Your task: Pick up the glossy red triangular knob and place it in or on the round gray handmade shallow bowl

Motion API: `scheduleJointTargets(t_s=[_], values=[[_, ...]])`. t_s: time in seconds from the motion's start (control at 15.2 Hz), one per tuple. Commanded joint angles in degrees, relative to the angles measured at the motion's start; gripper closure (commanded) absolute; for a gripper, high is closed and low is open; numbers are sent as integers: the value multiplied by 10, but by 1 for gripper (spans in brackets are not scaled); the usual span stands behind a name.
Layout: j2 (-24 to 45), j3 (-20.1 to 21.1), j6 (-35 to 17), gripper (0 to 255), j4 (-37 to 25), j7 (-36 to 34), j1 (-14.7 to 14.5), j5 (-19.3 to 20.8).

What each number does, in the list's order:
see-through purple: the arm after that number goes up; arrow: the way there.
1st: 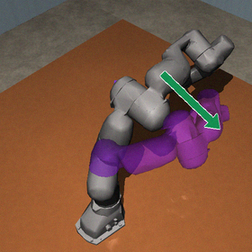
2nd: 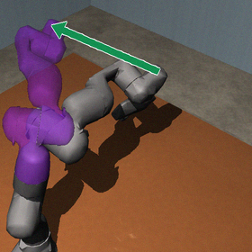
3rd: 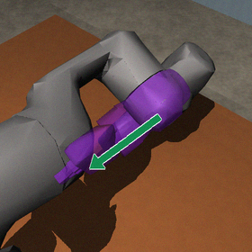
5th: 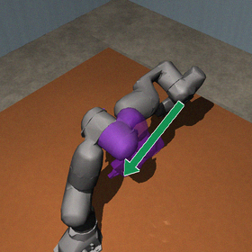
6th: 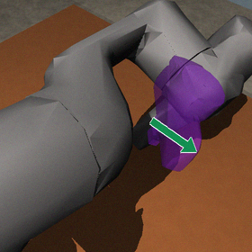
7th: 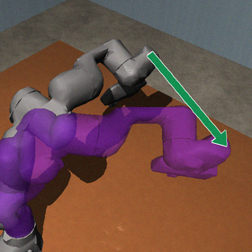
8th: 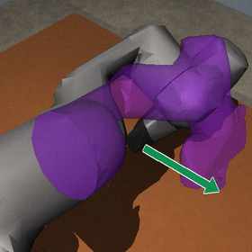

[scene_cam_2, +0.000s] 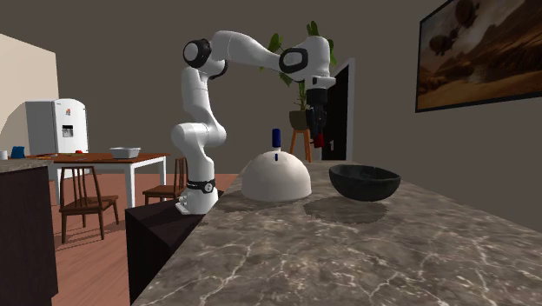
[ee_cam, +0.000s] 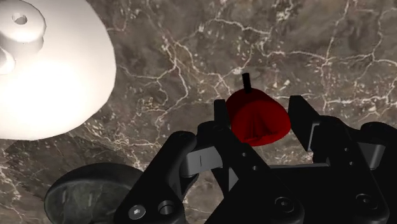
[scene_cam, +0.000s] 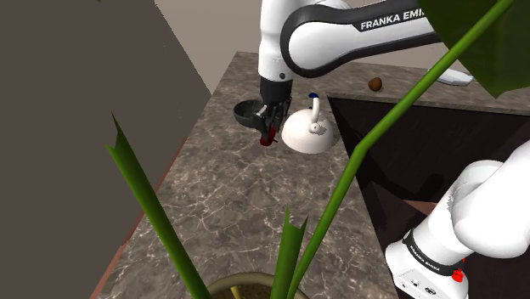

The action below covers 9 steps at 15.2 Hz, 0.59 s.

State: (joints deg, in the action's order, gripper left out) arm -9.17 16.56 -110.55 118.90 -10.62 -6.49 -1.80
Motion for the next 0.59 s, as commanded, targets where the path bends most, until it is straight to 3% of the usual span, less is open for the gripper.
scheduleJointTargets(t_s=[0.0,0.53], values=[[-1,0,12,255,-11,0,0,0],[124,-35,28,255,-148,59,36,35]])
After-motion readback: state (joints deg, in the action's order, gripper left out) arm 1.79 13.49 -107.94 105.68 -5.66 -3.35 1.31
